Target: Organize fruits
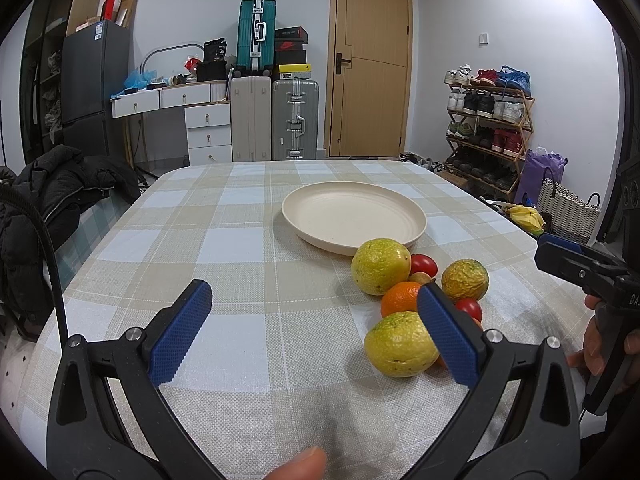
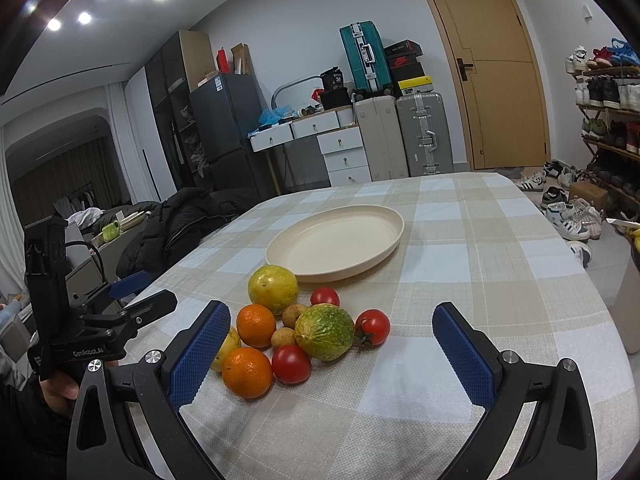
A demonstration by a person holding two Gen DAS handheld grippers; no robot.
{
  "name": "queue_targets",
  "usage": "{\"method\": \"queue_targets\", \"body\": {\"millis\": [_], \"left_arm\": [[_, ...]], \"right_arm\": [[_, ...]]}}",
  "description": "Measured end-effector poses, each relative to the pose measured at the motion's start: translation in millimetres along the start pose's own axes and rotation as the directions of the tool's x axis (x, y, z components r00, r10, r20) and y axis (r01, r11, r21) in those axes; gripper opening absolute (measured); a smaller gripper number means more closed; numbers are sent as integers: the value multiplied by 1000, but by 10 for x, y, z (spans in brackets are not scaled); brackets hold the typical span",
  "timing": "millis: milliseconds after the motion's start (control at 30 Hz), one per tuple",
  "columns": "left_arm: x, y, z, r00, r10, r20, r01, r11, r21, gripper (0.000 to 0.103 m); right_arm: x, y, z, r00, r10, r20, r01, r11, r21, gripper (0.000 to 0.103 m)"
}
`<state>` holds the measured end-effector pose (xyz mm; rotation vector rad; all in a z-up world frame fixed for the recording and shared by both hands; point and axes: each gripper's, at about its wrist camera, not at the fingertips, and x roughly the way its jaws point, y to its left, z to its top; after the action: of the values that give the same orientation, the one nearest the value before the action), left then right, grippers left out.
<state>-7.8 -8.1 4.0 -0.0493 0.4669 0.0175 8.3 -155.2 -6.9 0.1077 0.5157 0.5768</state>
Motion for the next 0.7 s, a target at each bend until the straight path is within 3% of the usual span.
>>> {"method": "queue_targets", "body": {"millis": [700], "left_arm": [[-1,-2,-1,1000,1,0,-1,1000,-1,102]], "right_arm": [[-1,-6,-9,1000,-1,-1,1,1000,6,103]]}}
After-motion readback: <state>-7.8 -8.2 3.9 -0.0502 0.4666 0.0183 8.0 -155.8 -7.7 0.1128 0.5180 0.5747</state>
